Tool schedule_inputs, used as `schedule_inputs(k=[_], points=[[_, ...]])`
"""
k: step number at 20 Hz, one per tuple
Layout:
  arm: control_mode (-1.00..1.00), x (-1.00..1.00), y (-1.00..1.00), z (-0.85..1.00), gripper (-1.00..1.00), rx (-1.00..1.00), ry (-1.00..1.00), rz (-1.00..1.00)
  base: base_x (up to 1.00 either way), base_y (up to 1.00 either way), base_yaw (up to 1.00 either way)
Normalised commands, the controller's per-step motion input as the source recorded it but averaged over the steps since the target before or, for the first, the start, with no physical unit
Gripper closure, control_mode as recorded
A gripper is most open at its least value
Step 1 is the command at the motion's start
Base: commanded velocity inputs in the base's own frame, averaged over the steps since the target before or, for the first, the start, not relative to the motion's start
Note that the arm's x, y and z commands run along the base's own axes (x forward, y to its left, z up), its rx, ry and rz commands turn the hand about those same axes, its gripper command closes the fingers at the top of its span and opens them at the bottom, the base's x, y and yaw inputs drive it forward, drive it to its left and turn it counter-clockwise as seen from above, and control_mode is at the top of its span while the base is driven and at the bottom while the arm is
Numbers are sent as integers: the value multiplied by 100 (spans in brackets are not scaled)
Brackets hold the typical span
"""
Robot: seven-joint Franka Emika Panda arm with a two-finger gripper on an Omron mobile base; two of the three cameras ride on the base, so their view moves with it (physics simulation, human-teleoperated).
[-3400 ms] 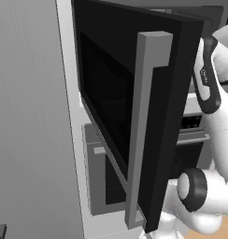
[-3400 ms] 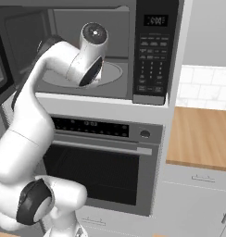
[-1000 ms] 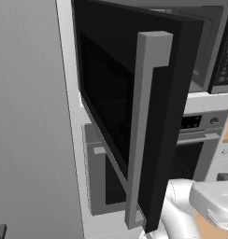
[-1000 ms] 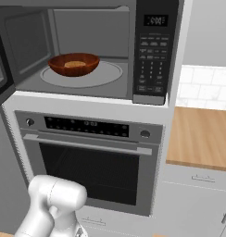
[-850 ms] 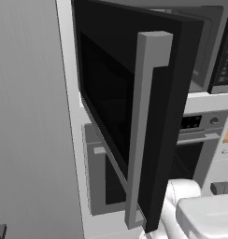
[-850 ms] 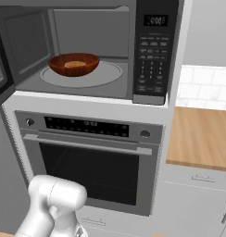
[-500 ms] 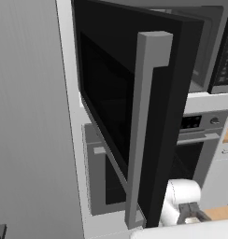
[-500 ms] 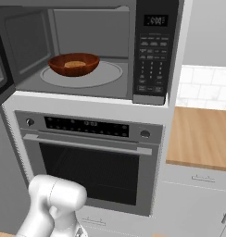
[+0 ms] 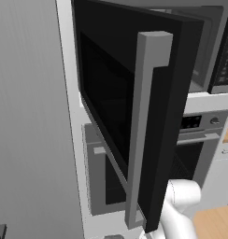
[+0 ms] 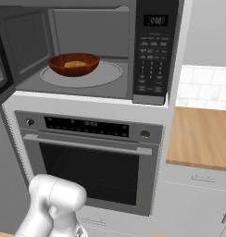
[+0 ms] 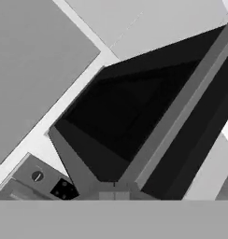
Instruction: Open the microwave, place the bowl with waffle inside the microwave, then close the microwave door and turn it on.
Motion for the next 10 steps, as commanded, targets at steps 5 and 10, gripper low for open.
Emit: schedule_inputs(k=[5,10], points=[[-100,20,100,-53,100,-44,0,-13,0,0,0],[-100,65,100,-62,100,-40,0,-19,0,0,0]])
